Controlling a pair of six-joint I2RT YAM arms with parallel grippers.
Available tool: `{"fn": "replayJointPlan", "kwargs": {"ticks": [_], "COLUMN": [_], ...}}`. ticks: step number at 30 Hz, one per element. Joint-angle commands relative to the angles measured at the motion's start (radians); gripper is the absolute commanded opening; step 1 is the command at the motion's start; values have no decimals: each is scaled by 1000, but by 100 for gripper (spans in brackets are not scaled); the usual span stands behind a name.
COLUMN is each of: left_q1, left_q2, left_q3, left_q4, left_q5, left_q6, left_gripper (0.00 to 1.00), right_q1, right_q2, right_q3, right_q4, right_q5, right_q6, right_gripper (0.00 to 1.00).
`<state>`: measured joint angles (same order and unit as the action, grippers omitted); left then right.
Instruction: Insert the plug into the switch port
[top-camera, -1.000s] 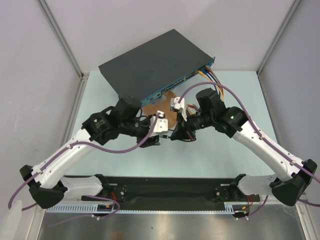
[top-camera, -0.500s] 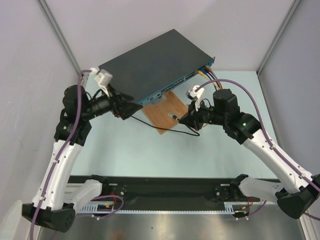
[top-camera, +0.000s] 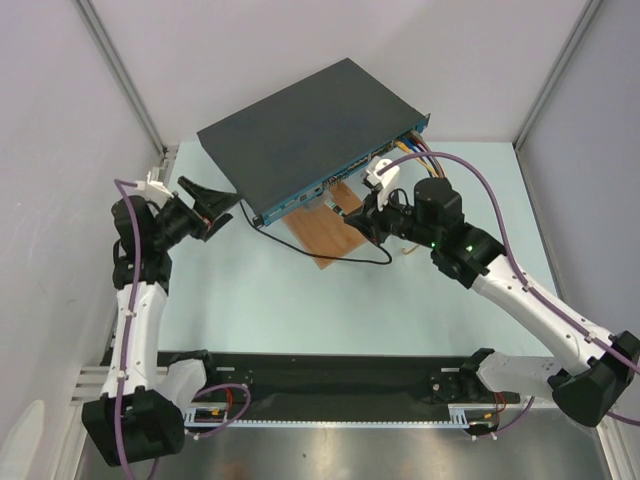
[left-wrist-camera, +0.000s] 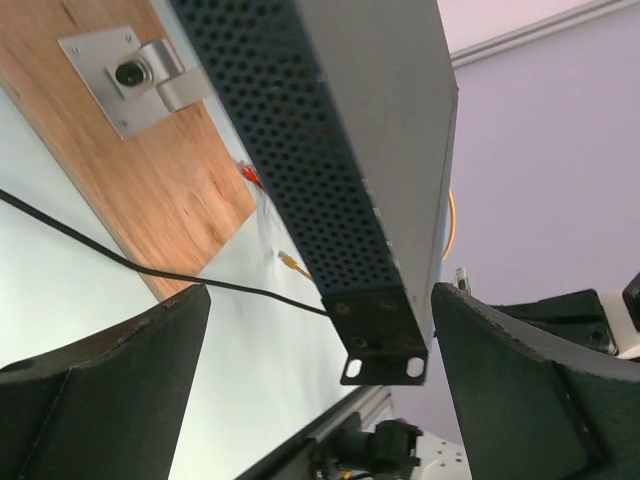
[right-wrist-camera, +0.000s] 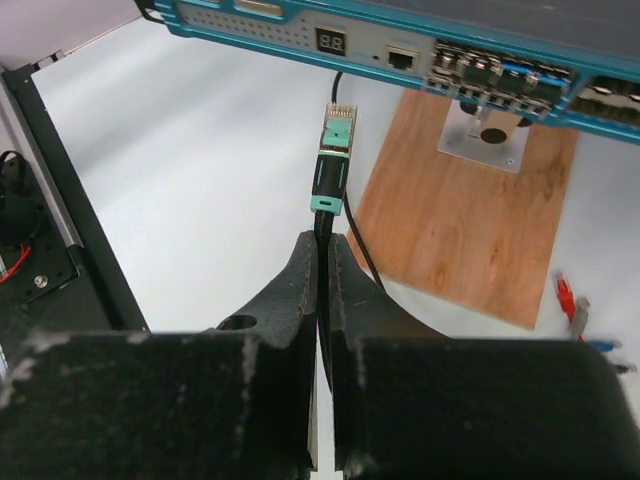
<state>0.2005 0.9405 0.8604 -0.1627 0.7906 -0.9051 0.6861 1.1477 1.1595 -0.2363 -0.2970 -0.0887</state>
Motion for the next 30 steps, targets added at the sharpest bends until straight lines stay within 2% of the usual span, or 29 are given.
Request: {"fn": "replayJointPlan", "kwargs": {"ticks": [1,4,7,8,13,23,30], "left_q1": [11,10,8,8,-10,-6,-32], "left_q2": [33,87,136,145,181,119,152], "left_q3": [-47,-90,-142,-155,-178,-211,-210], "left_q4": [120,233,402,511,693,681,785], "left_q5": [27,55,82,91,98,98,73], "left_q6": [-129,-195,-290,-349,-417,-420,-459], "left_gripper": [97,96,93,93,90,91,92], "right_q1": [21,26,27,29,27,17,12], "right_q2": [18,30,44,47,73,69,84], "right_q3": [5,-3,-6,-6,2,2,9], "right_q4": [104,120,134,135,127,98,94], "right_q5": [67,65,64,59,35,30,29], "right_q6": [-34,-31,-28,-26,-19,-8,-23], "right_gripper": [0,0,0,0,0,0,0]}}
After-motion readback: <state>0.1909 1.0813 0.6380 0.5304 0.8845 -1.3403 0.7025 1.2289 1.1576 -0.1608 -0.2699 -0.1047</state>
